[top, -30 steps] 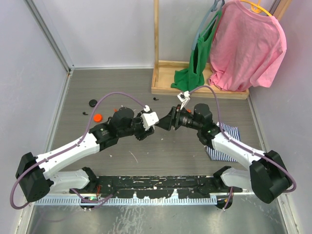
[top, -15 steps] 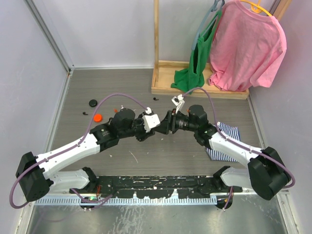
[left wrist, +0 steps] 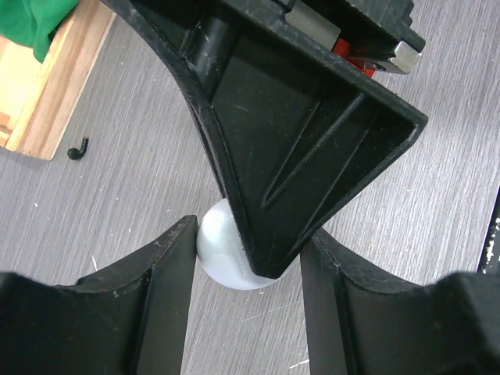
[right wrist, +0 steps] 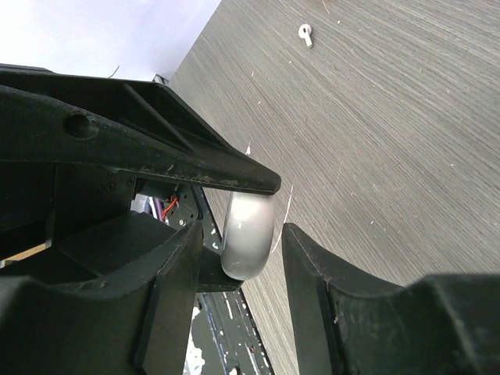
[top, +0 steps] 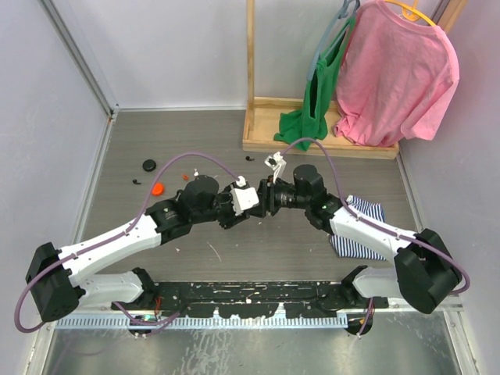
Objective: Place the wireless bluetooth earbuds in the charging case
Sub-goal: Pick up the charging case at the center of the board.
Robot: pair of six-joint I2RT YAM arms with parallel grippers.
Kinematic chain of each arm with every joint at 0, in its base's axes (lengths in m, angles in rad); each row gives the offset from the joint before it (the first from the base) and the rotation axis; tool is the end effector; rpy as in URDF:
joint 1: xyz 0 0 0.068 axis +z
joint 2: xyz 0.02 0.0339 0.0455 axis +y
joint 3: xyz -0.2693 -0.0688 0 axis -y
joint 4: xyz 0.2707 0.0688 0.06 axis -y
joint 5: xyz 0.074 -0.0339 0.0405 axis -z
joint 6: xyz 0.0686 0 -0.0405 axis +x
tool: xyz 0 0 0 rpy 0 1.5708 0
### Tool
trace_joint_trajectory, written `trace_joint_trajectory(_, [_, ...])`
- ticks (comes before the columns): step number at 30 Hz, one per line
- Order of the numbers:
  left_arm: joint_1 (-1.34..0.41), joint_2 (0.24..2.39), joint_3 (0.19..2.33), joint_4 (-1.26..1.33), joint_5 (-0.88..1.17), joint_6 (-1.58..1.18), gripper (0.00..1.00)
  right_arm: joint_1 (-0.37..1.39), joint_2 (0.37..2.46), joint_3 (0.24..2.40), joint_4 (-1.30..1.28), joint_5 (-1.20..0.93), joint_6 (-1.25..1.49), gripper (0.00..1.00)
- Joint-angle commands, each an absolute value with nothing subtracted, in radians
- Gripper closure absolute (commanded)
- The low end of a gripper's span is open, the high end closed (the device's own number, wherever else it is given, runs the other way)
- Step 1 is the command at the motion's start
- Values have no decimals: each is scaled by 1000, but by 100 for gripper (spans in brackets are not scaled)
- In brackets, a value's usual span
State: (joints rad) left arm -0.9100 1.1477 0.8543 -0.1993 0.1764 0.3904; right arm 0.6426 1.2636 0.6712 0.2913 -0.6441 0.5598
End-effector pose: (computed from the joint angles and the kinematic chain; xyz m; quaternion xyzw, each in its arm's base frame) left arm 0.1811 -0.2526 0.2713 0.5535 0.6531 -0.2044 0.4747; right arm 0.2312 0.2246 0.2306 -0.2192 0.7553 0.5284 0.3198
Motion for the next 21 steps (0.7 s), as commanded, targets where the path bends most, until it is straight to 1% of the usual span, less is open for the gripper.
trace_joint_trajectory(1, [-918, 1133, 900, -162, 177, 420, 53, 657, 1259, 732, 260, -670, 506, 51])
trace_joint_trajectory(11, [-938, 1124, 904, -183, 153, 450, 53, 672, 1277, 785, 155, -685, 423, 58])
trace_joint_trajectory(14, [-946, 1126, 907, -190, 140, 461, 53, 677, 1285, 803, 116, -700, 392, 61])
trace_joint_trajectory(17, [-951, 1124, 905, -193, 131, 465, 52, 679, 1288, 819, 80, -709, 361, 69])
trace_joint_trajectory(19, [-953, 1119, 902, -193, 126, 464, 52, 680, 1282, 826, 63, -706, 340, 77])
trace_joint_trajectory(21, [-954, 1108, 898, -193, 119, 461, 49, 679, 1268, 828, 61, -701, 327, 80])
